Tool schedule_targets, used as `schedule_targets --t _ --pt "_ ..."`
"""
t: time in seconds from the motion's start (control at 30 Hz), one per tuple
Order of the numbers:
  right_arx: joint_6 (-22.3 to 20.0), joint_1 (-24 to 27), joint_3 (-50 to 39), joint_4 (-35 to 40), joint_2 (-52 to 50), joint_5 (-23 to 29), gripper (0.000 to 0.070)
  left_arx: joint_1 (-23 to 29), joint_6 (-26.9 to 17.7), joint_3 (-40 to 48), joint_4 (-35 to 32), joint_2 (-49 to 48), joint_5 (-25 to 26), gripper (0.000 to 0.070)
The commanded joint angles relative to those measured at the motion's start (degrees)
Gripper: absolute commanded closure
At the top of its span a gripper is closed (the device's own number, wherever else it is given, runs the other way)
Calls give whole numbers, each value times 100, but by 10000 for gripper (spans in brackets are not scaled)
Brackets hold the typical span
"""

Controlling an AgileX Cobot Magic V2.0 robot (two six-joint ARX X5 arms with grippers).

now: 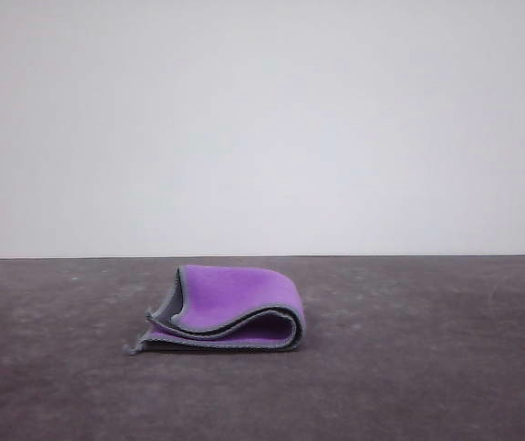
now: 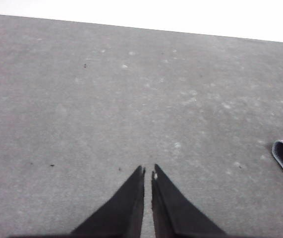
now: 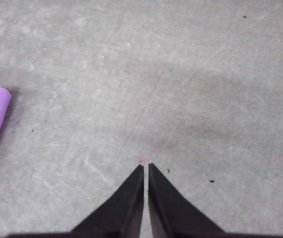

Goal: Fold clothes

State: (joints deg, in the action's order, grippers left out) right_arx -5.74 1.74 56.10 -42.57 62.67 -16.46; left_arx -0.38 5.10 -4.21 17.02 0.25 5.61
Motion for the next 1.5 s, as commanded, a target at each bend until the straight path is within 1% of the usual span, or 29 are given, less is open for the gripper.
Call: schedule_targets --t 0.0,0.6,0.7,0.77,0.83,0.87,0.93,1.03,1.13,1.23,1.33,1.47 --pt "59 1 37 57 52 1 688 11 37 111 52 -11 -22 683" --pt "56 2 37 58 52 1 688 11 35 109 55 39 -22 683" --pt "-95 1 35 287 55 12 689 11 35 109 55 39 -22 683" --pt "-124 2 26 361 39 9 689 11 35 109 55 39 -22 683" --pt "-137 15 -58 441 -110 123 689 11 35 109 56 39 -22 683" --pt "-136 24 -150 596 -216 216 689 11 35 109 55 39 -22 683" --pt "-139 30 -448 1062 -508 354 689 11 35 109 55 39 -22 683" --pt "-135 28 -1160 1967 -1076 362 689 11 35 109 55 39 -22 683" --pt "-107 28 -2081 2836 -1772 364 689 11 35 109 55 39 -22 683" --pt "-65 28 -3088 3520 -2613 362 689 11 35 109 55 39 -22 683" --pt "-66 28 -3884 3724 -3412 364 689 11 35 109 55 39 -22 683" --pt "-68 28 -4705 3713 -4492 431 689 11 35 109 55 39 -22 683"
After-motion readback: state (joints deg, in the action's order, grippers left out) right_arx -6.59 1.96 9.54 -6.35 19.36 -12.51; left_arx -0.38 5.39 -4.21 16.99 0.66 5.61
